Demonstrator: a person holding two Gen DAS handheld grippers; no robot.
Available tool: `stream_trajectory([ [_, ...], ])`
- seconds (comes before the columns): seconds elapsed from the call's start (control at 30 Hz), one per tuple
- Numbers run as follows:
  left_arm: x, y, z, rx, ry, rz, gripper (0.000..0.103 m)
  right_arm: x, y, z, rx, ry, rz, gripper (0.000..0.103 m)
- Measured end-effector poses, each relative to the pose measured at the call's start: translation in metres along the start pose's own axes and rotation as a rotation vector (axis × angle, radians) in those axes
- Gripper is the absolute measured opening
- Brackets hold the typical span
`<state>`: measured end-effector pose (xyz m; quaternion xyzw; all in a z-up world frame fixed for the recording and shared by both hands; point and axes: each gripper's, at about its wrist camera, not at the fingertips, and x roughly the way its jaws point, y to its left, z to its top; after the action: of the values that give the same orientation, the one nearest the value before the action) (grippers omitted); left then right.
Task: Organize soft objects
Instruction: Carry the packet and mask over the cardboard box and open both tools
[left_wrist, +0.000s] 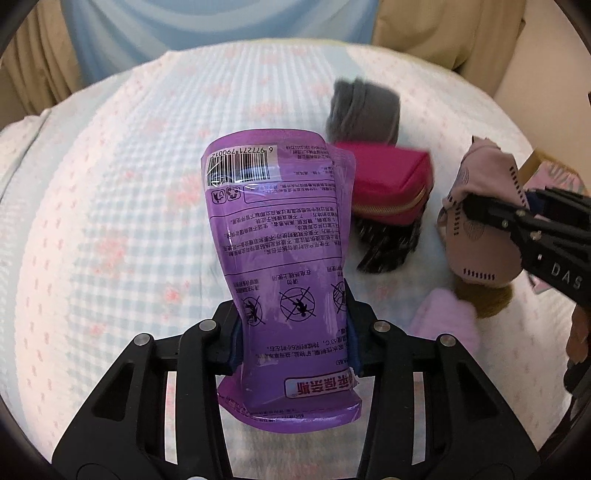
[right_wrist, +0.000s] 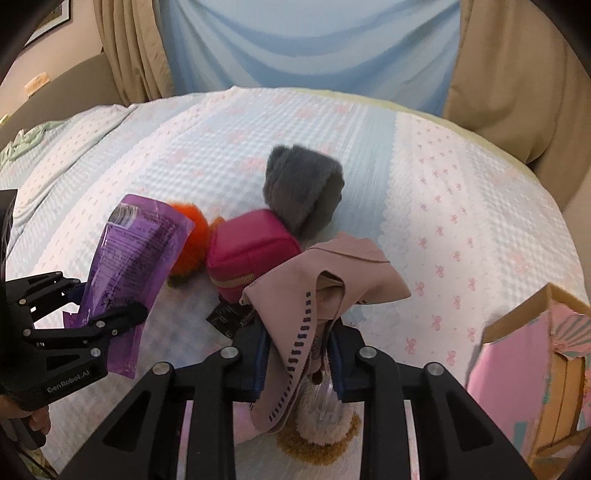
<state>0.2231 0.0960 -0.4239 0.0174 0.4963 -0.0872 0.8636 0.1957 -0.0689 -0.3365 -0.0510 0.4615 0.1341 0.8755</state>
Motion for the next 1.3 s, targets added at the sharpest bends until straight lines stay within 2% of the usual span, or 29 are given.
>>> stream_trajectory([
  [0.17,-0.033,-0.003,0.014,0.001,-0.039,-0.011,0.038,-0.040,0.004,0.012,0.014,-0.034,-0.023,0.025],
  [0.43,-0.117,-0.008,0.046,-0.006,-0.096,-0.033,0.038,-0.136,0.005,0.041,0.078,-0.103,-0.063,0.025],
  [0.7,-0.195,-0.043,0.081,0.015,-0.179,-0.040,0.038,-0.224,-0.023,0.053,0.157,-0.167,-0.085,0.025],
  [0.87,-0.224,-0.095,0.104,0.027,-0.210,-0.058,0.038,-0.270,-0.067,0.047,0.199,-0.193,-0.101,0.025],
  [1.03,-0.238,-0.169,0.115,0.036,-0.217,-0.095,0.038,-0.298,-0.129,0.027,0.233,-0.171,-0.134,0.025],
  [1.17,-0.227,-0.238,0.115,0.060,-0.199,-0.138,0.038,-0.302,-0.186,0.010,0.261,-0.134,-0.165,0.025],
  [1.23,-0.217,-0.261,0.115,0.064,-0.187,-0.168,0.038,-0.298,-0.215,0.002,0.274,-0.115,-0.163,0.025],
  [1.3,-0.199,-0.292,0.115,0.085,-0.152,-0.195,0.038,-0.291,-0.236,-0.003,0.280,-0.086,-0.173,0.025],
])
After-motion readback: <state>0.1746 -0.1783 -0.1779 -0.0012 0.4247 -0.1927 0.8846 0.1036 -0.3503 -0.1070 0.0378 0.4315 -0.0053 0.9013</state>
